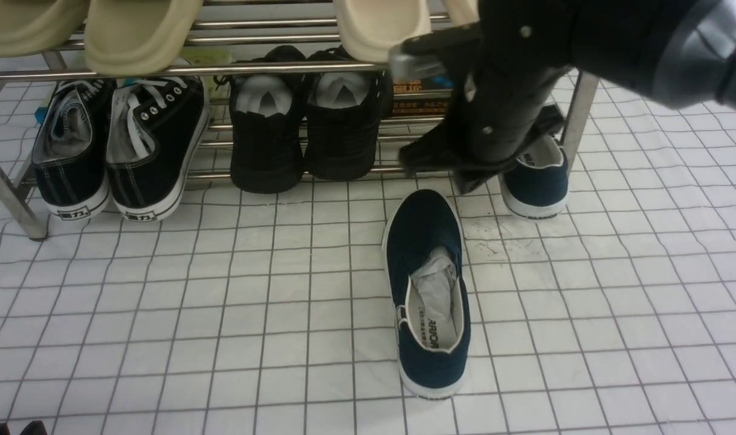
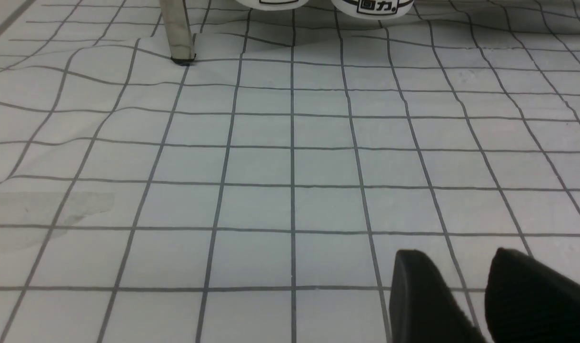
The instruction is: Take the shoes off the shelf with your hand from the white checkered tablecloth.
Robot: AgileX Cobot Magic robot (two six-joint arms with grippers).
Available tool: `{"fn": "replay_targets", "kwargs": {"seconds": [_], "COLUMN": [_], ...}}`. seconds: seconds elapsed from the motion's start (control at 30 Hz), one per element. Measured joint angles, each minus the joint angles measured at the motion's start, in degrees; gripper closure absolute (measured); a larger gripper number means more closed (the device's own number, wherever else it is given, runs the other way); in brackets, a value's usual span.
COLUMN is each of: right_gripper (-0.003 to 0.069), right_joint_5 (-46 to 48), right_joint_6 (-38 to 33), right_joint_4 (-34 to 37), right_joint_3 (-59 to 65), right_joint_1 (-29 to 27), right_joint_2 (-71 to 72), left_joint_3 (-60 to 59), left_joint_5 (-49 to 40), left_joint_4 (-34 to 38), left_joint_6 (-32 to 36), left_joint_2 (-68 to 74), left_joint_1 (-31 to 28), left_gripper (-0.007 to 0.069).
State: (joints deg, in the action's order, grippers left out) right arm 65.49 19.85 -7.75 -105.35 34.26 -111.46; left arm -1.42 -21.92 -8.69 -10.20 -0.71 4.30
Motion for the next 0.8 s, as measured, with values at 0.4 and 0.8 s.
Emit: {"fn": "replay_targets", "kwargs": {"seconds": [0.4, 0.8], "right_gripper": [0.0225, 0.0524], "right_joint_5": [-0.92, -7.32], "right_joint_6": [-0.22, -0.37], "right_joint_4": [-13.71, -14.23], "right_joint_3": [-0.11, -0.30], "right_joint_1": [-1.50, -4.36], "right_joint_2": [-3.41, -9.02], "left_joint_3": [0.00, 0.00], "left_joint_5": [0.00, 0.00], "left_joint_4": [0.00, 0.00], "left_joint_6": [0.00, 0.00], "left_joint_2": [0.00, 0.00], "left_joint_1": [0.00, 0.00], "left_gripper": [0.0384, 0.0384]}}
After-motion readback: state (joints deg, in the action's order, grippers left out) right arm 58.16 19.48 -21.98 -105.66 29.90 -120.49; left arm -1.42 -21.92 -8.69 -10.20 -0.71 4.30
